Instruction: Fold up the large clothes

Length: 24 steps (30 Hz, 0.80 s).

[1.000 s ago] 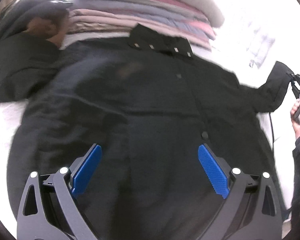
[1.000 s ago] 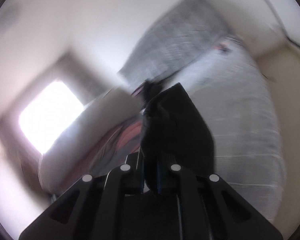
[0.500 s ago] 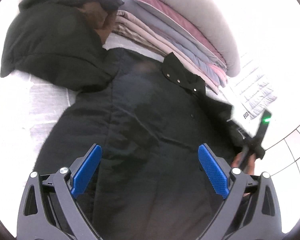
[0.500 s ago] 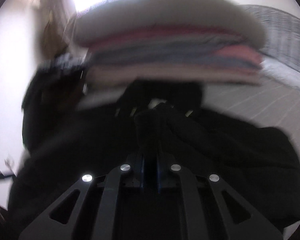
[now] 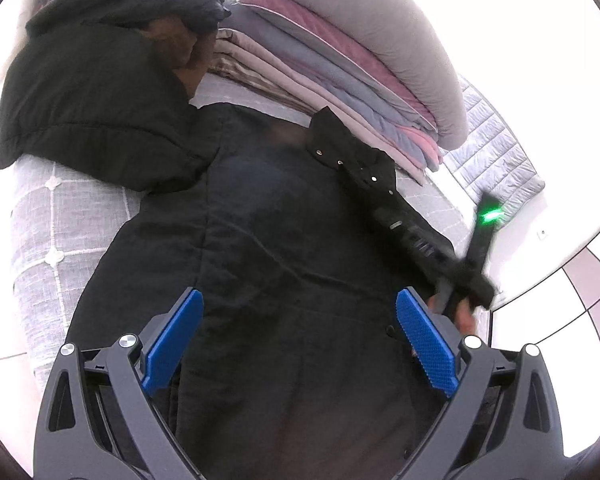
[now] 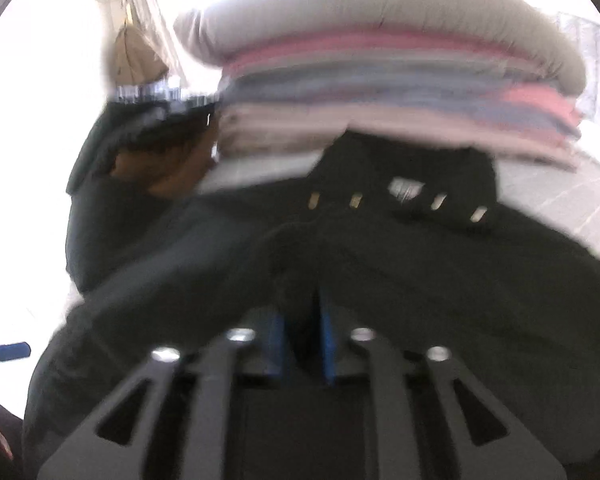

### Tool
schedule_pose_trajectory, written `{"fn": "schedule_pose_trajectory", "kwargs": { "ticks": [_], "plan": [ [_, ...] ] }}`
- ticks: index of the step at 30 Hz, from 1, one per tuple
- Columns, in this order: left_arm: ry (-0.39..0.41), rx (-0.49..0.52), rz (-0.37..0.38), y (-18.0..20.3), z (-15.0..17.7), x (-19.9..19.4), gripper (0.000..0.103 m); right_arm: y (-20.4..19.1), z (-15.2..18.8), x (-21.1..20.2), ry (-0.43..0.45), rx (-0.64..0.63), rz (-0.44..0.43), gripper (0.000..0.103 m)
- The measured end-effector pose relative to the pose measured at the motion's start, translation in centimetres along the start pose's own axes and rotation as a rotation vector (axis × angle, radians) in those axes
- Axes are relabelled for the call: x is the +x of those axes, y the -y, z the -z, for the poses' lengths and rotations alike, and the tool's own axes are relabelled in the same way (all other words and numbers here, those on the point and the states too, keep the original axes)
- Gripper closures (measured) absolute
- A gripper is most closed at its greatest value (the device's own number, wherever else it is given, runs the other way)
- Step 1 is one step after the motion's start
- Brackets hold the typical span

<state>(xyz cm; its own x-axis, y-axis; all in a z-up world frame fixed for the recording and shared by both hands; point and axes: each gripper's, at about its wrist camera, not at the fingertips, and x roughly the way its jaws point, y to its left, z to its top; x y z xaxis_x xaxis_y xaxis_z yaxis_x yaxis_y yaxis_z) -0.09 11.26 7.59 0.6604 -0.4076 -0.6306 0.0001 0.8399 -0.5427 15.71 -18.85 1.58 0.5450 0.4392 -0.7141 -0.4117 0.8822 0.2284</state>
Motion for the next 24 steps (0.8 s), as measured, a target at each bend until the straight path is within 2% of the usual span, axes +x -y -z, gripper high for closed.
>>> {"fn": "schedule_pose_trajectory", "kwargs": {
  "ticks": [1,3,6,7,10,13,15,17,18,21,23,24],
  "plan": [
    [-0.003,-0.008,0.003,-0.2,-0.1,0.0,0.009,0.0,0.5,0.9,-0.051,0.001,-0.017,0.046],
    [-0.005,-0.017,0.004,-0.3,-0.1,0.0,0.009,-0.6,1.2,0.6,-0.054,-0.023,-0.030,0.046],
    [-0.012,-0.022,-0.001,-0.5,-0.1,0.2,0.009,-0.9,0.7,-3.3,0.047,-0.014,-0.097,0.045],
    [-0.017,-0.019,-0.008,-0.5,-0.1,0.3,0.009,-0.6,0.4,-4.4,0.081,0.003,-0.107,0.040],
    [-0.025,-0.006,-0.034,-0.4,0.0,0.5,0.009,2.0,-0.9,-6.3,0.137,0.096,-0.055,0.033],
    [-0.027,0.009,-0.054,-0.2,0.1,0.6,0.009,6.0,-0.8,-5.4,0.096,0.224,0.041,0.033],
    [-0.033,0.017,-0.070,-0.3,0.2,0.7,0.009,9.1,0.5,-3.3,0.001,0.322,0.120,0.033],
    [-0.044,0.015,-0.078,-0.5,0.2,0.9,0.009,10.7,2.0,-1.5,-0.071,0.357,0.097,0.032],
    [-0.053,0.015,-0.087,-0.5,0.3,1.1,0.009,10.6,2.1,-1.7,-0.055,0.339,0.090,0.032],
    [-0.073,0.006,-0.094,-1.0,0.4,1.1,0.009,9.6,1.1,-1.6,-0.111,0.309,0.147,0.032],
    [-0.076,-0.004,-0.092,-1.4,0.3,0.6,0.009,7.5,0.4,-2.3,-0.114,0.274,0.213,0.031],
    [-0.070,-0.014,-0.085,-1.7,0.2,0.2,0.009,6.6,0.3,-2.6,-0.101,0.243,0.218,0.031]
  ]
}}
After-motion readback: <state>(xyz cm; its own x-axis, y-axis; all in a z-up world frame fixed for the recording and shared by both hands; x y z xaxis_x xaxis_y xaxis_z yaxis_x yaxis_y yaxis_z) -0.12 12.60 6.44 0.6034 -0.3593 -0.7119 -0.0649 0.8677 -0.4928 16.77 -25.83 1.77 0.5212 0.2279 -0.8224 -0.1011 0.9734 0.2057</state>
